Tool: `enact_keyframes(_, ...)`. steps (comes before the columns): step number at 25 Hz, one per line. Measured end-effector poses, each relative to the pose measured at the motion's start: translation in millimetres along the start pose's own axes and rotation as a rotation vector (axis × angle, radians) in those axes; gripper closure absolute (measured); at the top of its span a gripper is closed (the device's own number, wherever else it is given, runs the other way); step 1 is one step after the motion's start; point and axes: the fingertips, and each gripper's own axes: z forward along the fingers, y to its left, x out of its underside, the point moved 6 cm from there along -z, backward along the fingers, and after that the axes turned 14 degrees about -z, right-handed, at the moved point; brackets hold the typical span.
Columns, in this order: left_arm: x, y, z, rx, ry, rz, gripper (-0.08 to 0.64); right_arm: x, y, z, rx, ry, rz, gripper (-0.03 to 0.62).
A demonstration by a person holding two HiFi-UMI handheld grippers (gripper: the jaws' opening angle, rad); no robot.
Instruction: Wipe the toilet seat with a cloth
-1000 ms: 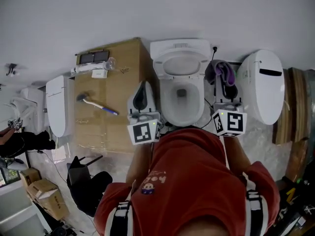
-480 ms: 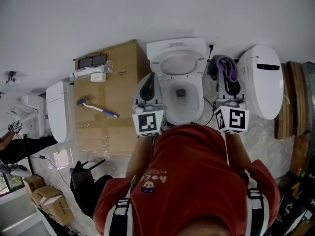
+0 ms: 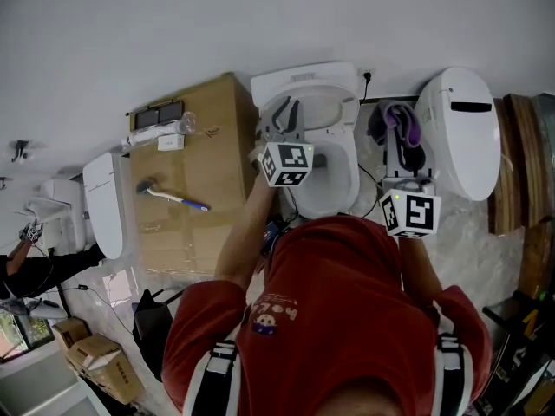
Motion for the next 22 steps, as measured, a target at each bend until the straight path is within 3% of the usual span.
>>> enact_keyframes(7, 31, -11, 70, 0.088, 0.194, 0.337, 0.414, 8, -9, -8, 0.003, 0.031, -0.013, 0.526)
enact_keyframes(11, 49, -14, 102, 0.095, 0.276, 0.515, 0.393, 12, -16, -15, 0.022, 0.052, -0.022, 0.526)
enact_keyframes(17, 84, -6, 134, 0.078, 0.408, 0.619, 0.393, 22, -24, -32, 0.042, 0.098, -0.037, 0.526)
enact_keyframes(22, 90, 0, 141, 0.024, 0.421, 0.631, 0.424, 24, -32, -39, 0.083, 0.127, -0.036, 0.526)
